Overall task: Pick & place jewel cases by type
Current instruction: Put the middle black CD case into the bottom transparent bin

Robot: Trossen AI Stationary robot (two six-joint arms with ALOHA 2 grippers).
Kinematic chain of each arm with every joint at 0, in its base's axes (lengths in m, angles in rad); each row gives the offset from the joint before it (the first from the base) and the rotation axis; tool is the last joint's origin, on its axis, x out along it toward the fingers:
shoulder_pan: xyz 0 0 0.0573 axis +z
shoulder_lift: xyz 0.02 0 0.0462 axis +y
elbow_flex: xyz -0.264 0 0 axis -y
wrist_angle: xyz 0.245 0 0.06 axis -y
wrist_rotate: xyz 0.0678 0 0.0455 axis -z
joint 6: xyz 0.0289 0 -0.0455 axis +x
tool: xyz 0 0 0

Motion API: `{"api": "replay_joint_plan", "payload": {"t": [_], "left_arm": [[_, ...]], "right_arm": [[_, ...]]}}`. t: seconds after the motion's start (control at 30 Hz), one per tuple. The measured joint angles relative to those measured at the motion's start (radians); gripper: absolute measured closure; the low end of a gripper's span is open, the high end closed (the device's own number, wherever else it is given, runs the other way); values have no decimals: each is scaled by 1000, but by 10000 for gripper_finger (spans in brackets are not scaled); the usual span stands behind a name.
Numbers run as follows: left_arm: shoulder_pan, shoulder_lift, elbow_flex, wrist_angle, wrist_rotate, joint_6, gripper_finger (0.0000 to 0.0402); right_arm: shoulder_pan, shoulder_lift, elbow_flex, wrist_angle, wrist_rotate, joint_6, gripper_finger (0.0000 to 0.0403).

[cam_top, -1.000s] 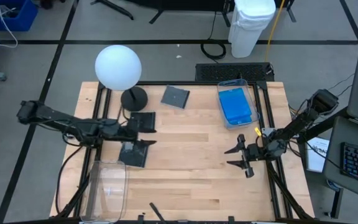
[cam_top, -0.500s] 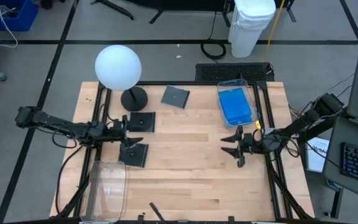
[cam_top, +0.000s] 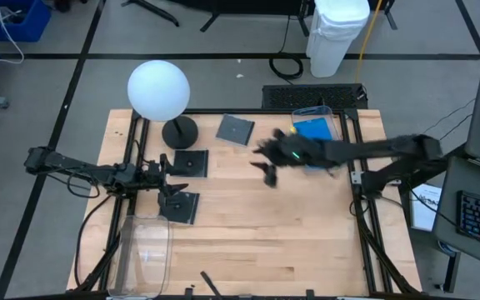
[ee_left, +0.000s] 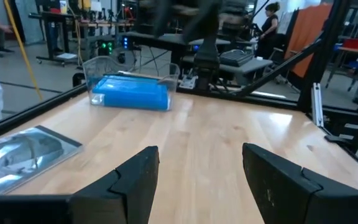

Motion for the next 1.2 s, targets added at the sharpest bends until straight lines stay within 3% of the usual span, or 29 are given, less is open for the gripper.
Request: {"api": "replay_joint_plan", "payload": {"t": [0.13,0.33,0.5,0.7,0.97,1.2], "left_arm": [[0,1,0,-1,-1,11,165],[0,1,0,-28,0,10,165],[0,1,0,-42,7,11,165],[0,1,1,-42,7,12,165],[0,1,1,-42,8,13,165],[0,1,1,-43,8,13,165]], "right_arm": [[-141,195,169,-34,-129,-53,220],[-266,469,374,-167,-129,-99,220],[-302,598,446,-197,-131,-78,221],[-345,629,484,-202,-144,-76,266],[-436,629,506,-210,-294,-46,393],[-460,629,506,-255,-368,-22,401]]}}
